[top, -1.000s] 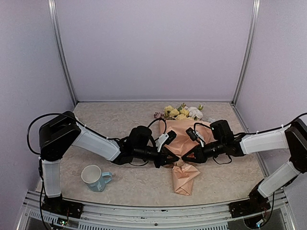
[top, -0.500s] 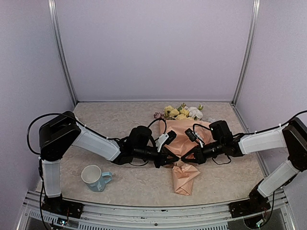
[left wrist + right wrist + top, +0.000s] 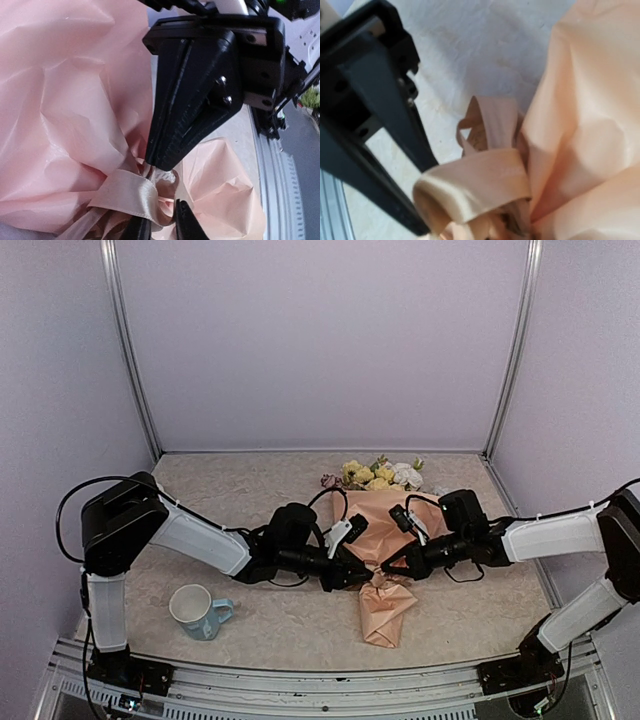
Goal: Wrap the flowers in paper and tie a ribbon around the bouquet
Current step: Cross the half-tied ribbon over the folded bouquet.
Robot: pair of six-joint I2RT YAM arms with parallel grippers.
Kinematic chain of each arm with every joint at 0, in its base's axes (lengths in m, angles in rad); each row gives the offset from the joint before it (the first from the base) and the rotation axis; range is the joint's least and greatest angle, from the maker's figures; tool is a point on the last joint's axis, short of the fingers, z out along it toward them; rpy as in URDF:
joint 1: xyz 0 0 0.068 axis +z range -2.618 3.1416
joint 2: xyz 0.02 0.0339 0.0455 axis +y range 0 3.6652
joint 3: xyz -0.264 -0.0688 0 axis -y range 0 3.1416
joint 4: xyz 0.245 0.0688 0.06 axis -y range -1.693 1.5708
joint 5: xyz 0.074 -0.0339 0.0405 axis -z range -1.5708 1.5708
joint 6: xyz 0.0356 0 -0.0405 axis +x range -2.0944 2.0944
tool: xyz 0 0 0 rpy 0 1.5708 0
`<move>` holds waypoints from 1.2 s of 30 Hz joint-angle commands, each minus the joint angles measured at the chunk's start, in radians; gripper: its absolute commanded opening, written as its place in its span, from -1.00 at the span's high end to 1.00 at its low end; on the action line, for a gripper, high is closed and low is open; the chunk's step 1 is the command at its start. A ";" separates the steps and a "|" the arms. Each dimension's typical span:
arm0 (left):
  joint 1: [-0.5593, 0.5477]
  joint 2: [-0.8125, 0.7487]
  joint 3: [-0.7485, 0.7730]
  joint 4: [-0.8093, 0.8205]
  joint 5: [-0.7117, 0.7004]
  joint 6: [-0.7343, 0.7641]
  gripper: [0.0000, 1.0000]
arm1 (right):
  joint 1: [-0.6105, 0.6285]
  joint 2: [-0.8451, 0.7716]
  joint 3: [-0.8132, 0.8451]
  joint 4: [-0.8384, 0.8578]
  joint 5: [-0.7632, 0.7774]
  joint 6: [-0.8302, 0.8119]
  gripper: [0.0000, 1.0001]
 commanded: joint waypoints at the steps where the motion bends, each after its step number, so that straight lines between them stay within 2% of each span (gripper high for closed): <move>1: 0.005 -0.056 0.002 -0.032 -0.014 0.034 0.40 | -0.008 -0.033 0.002 -0.022 0.042 0.007 1.00; 3: 0.005 -0.083 -0.003 -0.055 -0.028 0.057 0.31 | -0.009 -0.033 0.001 -0.029 0.055 0.007 1.00; 9: 0.011 -0.169 -0.027 -0.194 -0.074 0.185 0.19 | -0.011 -0.035 0.003 -0.040 0.065 0.004 1.00; 13: 0.030 -0.227 -0.075 -0.245 -0.134 0.259 -0.07 | -0.010 -0.037 0.004 -0.040 0.069 0.007 1.00; 17: 0.033 -0.184 -0.057 -0.323 -0.297 0.310 -0.17 | -0.010 -0.035 0.012 -0.041 0.059 0.005 1.00; 23: 0.036 -0.068 0.054 -0.417 -0.346 0.336 -0.18 | -0.010 -0.028 0.016 -0.044 0.051 0.005 1.00; 28: 0.049 -0.039 0.073 -0.404 -0.297 0.335 -0.08 | -0.010 -0.035 0.009 -0.046 0.052 0.007 1.00; 30: 0.051 -0.035 0.073 -0.391 -0.278 0.331 0.07 | -0.010 -0.035 0.010 -0.046 0.052 0.007 1.00; 33: 0.051 -0.039 0.067 -0.368 -0.244 0.317 0.45 | -0.010 -0.034 0.011 -0.045 0.057 0.009 1.00; 36: 0.052 -0.054 0.052 -0.337 -0.212 0.303 0.52 | -0.010 -0.034 0.013 -0.047 0.061 0.009 1.00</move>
